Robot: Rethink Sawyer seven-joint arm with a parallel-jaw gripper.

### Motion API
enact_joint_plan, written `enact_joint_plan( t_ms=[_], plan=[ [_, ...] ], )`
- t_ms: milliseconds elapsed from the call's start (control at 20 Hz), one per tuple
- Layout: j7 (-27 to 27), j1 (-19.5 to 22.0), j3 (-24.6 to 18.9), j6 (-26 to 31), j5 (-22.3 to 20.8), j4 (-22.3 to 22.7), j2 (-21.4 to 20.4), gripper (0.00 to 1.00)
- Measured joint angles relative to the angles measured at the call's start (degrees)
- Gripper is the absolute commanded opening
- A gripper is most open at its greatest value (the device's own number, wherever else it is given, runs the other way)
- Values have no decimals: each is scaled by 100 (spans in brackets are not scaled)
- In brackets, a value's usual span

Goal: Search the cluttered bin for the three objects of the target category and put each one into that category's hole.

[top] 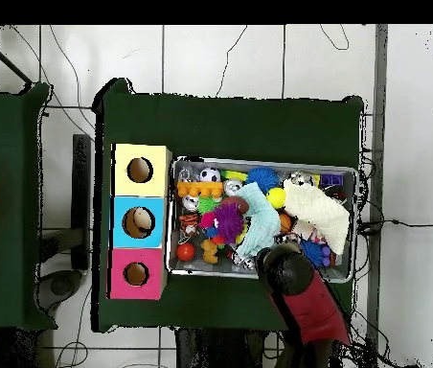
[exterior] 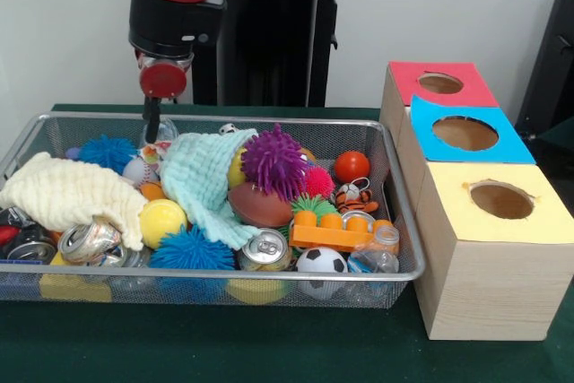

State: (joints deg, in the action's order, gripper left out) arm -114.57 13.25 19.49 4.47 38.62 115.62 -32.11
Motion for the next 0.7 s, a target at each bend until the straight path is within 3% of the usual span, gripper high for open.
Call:
enact_joint_plan(
  t_ms=[700],
  plan=[
    [-82, -239, -112, -123, 297, 152, 68, 100]
  ],
)
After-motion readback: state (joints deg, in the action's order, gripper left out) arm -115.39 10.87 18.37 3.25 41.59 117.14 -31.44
